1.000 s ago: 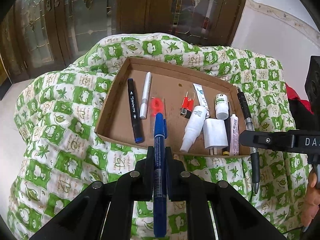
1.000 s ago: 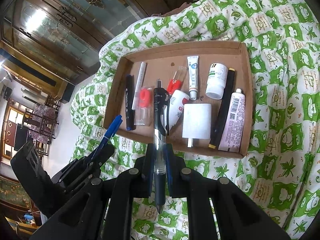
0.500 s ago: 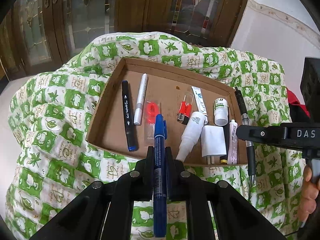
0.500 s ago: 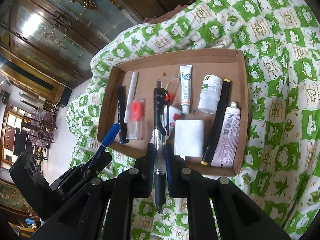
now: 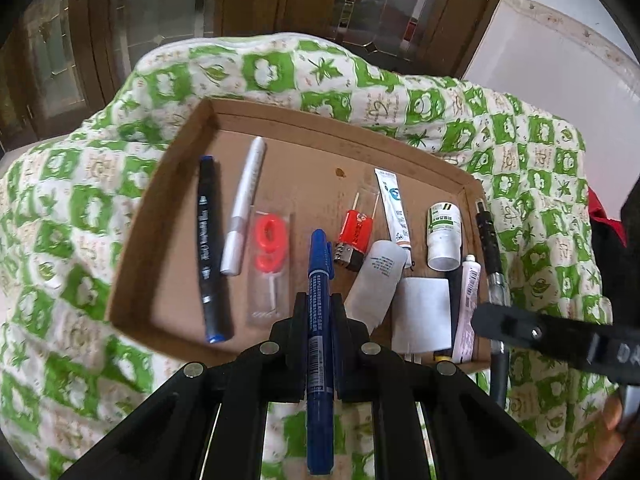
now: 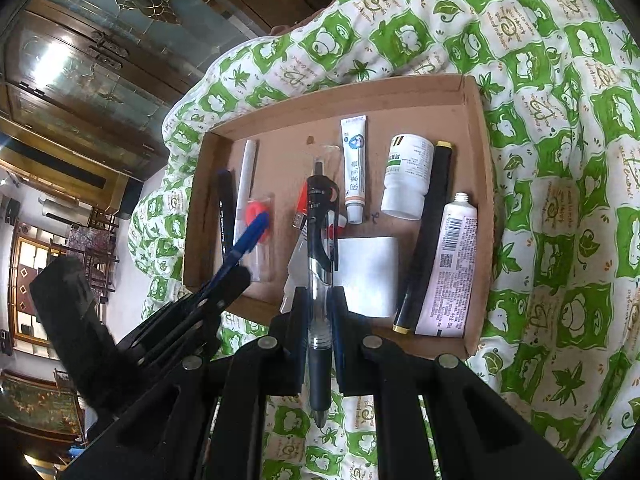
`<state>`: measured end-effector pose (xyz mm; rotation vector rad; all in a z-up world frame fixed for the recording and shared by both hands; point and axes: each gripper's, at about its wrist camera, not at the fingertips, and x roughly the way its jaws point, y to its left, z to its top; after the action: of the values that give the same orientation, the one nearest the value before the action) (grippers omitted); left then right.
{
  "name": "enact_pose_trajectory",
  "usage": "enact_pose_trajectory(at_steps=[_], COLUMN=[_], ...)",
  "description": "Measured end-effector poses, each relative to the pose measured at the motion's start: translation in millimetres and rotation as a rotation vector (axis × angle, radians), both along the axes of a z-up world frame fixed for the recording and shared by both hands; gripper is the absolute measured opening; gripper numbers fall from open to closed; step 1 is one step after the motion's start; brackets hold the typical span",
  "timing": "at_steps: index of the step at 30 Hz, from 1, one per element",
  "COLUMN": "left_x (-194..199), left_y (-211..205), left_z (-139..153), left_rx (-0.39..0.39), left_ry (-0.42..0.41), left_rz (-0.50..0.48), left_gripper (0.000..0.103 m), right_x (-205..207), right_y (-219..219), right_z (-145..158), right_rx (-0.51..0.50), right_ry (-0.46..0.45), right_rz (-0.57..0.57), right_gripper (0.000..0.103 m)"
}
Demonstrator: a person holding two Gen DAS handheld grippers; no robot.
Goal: Organize rigid objects
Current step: 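Carry the ballpoint pen with the right tool over the tray while the left tool carries the blue marker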
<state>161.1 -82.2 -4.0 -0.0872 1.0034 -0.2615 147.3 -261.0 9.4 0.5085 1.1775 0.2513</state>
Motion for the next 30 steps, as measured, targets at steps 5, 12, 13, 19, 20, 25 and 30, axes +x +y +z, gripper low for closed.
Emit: enact_pose_trajectory(at_steps=[5,12,13,19,20,25,30], left_x=[11,23,24,27,28,31,32], left_y=[-7,-5,-4,2,3,4,4], left_z=[-9,-21,-23,-33,-35,-38,-41], left_rx=[0.009,-0.013,-0.018,-0.032,-0.033,-0.039,-0.039], left_ry=[0.01,0.029,0.034,0.047,0.051,0.048,0.04], left_rz=[-0.009,0.002,0.004,0.012,0.013,0.013,0.006], left_gripper=[0.009,0.009,0.009,0.009,0.009,0.009,0.009], right_x=[3,17,19,29,30,39,50], right_y=[-1,0,0,3,3,6,10], right_z=[-4,-2,-2,-4,-5,-3,6], right_rx=[0.003,-0.018,-0.02,-0.024,-0.024,-0.025,-0.039], right_ry=[0.012,0.006,0.004,0.003,0.005,0.005,-0.015], right_rz=[-0.004,-0.001,-0.001,0.006,0.006,0.006,0.007], right_gripper=[0.01,0.01,0.01,0.01,0.01,0.01,0.01])
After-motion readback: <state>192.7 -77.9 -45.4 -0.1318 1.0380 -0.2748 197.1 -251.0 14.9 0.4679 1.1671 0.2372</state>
